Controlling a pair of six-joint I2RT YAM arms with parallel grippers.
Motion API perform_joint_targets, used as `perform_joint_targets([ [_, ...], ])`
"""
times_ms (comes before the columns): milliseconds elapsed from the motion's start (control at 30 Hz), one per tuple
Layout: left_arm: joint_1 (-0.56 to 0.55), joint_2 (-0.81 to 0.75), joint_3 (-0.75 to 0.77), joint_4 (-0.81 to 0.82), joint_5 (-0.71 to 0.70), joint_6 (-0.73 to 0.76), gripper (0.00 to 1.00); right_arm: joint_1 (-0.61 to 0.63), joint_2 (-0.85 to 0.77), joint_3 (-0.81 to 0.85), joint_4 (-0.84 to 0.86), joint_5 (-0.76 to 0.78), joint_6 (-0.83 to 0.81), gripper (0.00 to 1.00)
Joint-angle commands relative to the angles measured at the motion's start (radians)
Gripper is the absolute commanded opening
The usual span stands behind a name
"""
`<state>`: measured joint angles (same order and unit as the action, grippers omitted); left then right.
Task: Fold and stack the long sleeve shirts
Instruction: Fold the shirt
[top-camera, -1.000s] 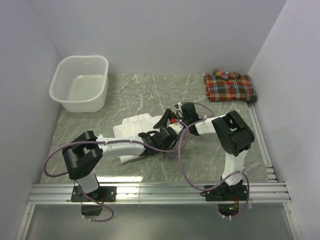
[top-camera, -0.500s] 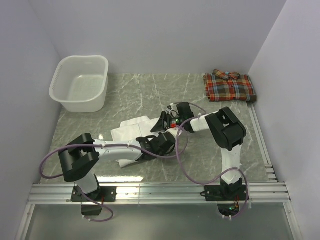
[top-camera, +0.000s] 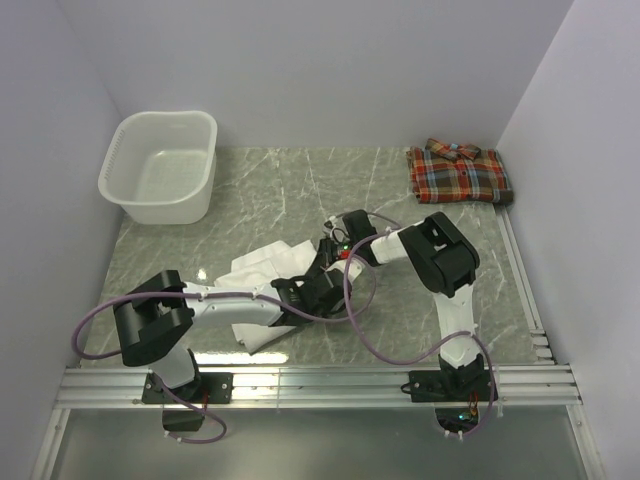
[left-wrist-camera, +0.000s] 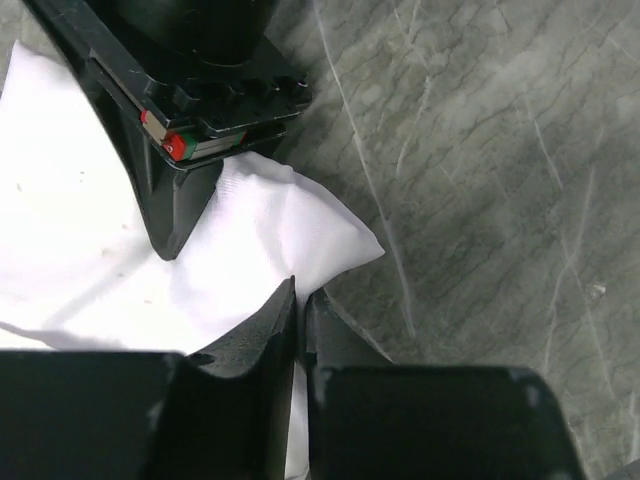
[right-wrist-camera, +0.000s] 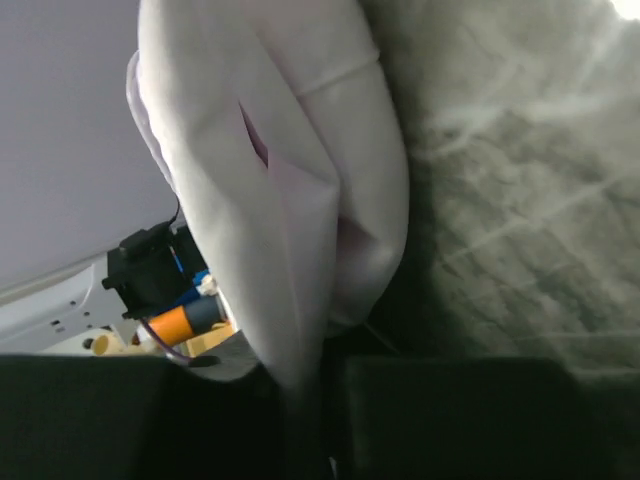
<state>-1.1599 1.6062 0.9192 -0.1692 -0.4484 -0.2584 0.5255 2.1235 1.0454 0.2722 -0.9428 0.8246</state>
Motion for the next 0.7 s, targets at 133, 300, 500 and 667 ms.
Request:
perform_joint_targets([
  [133, -0.009, -0.101, -0.002, -0.024, -0.084, -0.146, 0.44, -0.027, -0.062, -0.062, 0.014, 0.116, -0.015, 0.00],
  [300, -0.003, -0.207, 0.010, -0.082, -0.090, -0.244, 0.79, -0.111, -0.146, -0.145, 0.088, 0.174, 0.001, 0.00],
  [500, 0.133, -0.333, 0.029, -0.188, -0.024, -0.363, 0.88, -0.166, -0.229, -0.140, -0.096, 0.268, -0.154, 0.00],
  [667, 0.392, -0.428, 0.047, -0.283, 0.091, -0.430, 0.92, -0.235, -0.287, -0.110, -0.324, 0.346, -0.324, 0.00],
])
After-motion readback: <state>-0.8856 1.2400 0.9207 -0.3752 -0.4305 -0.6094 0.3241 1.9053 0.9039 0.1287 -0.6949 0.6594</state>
